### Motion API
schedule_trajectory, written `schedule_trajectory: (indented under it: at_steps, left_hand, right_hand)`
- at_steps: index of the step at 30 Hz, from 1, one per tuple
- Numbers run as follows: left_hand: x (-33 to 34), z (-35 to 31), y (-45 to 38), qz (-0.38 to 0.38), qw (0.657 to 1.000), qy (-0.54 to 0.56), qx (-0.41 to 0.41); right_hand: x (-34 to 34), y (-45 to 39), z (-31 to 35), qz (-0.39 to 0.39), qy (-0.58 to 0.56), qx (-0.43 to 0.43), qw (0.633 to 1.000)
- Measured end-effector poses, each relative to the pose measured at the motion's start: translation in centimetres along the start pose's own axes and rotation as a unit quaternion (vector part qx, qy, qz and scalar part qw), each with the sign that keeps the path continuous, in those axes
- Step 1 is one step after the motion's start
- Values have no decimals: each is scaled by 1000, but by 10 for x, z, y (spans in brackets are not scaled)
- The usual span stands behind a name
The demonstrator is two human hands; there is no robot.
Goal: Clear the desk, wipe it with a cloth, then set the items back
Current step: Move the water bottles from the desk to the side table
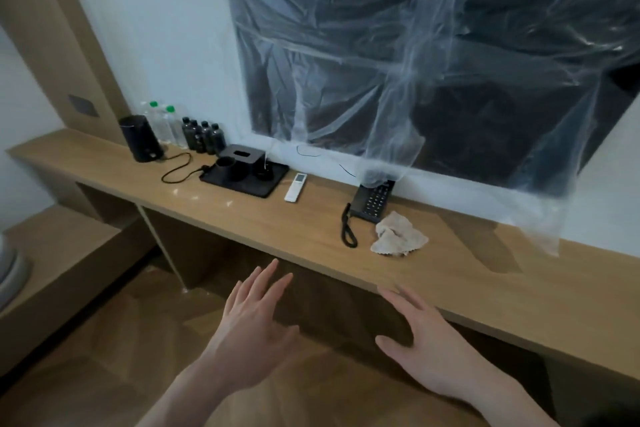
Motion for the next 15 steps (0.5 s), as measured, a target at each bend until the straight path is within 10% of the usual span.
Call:
schedule_trajectory:
  at_steps: [15]
  left_hand:
    - [-77, 100, -12, -132, 977, 37, -165]
  right_hand:
    - [-32, -170, 131, 86, 83, -211, 970]
Point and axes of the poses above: each hand's wrist, its own y-axis away from the middle knuckle, its own x-axis out of the palm, z = x × y, the point moved 8 cm from there along -y, towards the middle knuckle, and after that the axes turned 10 degrees about y, right-handed, at the moved point
